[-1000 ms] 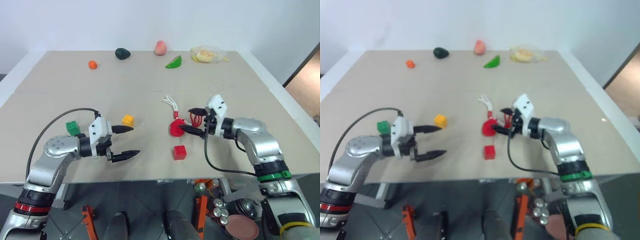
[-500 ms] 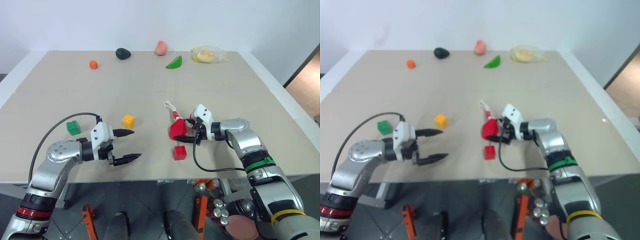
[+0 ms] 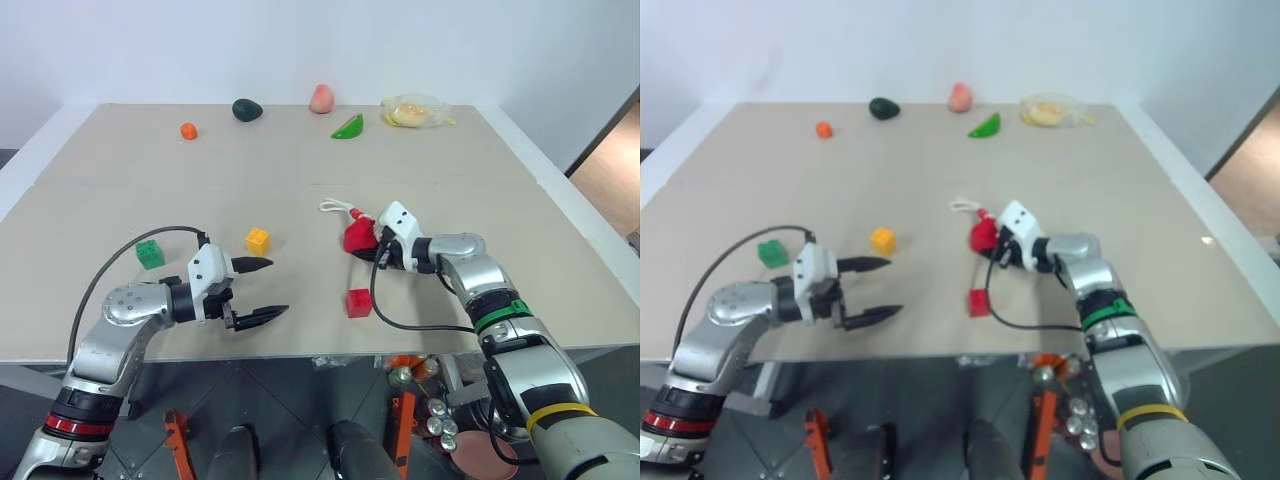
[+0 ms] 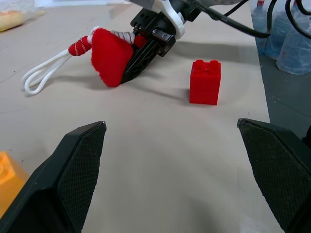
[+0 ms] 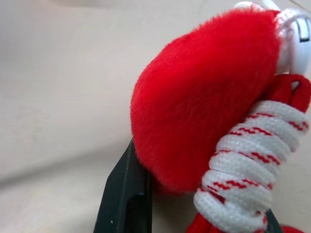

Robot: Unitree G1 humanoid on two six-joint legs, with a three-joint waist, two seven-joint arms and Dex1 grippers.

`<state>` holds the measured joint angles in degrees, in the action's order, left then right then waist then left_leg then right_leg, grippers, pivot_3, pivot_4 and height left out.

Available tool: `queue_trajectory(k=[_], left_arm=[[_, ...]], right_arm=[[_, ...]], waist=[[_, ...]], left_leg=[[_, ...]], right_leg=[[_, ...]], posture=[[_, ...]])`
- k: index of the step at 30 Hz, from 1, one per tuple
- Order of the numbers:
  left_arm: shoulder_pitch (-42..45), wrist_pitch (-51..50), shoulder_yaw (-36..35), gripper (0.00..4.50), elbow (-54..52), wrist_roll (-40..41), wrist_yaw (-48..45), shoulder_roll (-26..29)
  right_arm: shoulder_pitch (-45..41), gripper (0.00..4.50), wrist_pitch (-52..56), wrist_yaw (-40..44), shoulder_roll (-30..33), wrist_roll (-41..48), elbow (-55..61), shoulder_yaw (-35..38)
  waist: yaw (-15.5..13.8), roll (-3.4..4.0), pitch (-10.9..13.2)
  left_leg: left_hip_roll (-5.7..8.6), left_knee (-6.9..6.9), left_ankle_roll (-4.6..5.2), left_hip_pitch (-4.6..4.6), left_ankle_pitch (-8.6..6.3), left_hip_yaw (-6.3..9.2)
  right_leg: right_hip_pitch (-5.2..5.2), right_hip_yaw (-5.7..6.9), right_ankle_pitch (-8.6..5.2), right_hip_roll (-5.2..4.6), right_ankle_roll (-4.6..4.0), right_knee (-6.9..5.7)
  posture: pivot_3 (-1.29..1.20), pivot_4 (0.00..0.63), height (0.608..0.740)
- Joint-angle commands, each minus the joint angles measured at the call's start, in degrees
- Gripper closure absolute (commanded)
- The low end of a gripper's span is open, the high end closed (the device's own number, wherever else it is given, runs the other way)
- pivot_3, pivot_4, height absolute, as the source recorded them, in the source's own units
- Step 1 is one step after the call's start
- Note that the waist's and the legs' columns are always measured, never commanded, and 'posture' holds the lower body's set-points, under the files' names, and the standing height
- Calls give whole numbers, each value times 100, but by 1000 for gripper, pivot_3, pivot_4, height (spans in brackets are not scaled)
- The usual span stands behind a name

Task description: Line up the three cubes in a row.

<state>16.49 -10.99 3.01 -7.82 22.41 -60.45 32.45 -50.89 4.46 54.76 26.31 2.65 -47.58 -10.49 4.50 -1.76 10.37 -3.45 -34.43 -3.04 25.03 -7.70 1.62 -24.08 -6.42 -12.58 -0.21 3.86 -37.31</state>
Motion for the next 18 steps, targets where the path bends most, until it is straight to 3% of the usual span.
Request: queue_trajectory(k=[1,7,17,18], left_arm=[[175,172,57,0,-16,-43,-9,-63],[284,253,220,0,114,-148,-51,-193],[358,158,280,0,55,-55,-55,-343],[364,156,286,0,62,-59,-52,-356]], right_arm=[[143,3296,29,-39,250,12,109,261],[258,3296,91,-694,748,124,216,893],[441,3296,-186,-3859,1785,-435,-1139,1684],[464,3052,-190,-4014,1784,-426,-1189,1734]], waist=[[-6,0,0],[-28,3,2],[14,8,5],[27,8,5]], left_leg=[[0,1,0,1,0,0],[7,2,0,9,-1,3],[15,10,2,10,-1,0],[15,10,2,8,-1,-1]], right_leg=[[-1,0,0,0,1,0],[-1,-2,-11,-2,11,1],[-9,-10,-15,-7,13,1],[-9,-13,-15,-7,13,1]], posture=[[0,150,740],[0,150,740],[0,150,740],[0,150,740]])
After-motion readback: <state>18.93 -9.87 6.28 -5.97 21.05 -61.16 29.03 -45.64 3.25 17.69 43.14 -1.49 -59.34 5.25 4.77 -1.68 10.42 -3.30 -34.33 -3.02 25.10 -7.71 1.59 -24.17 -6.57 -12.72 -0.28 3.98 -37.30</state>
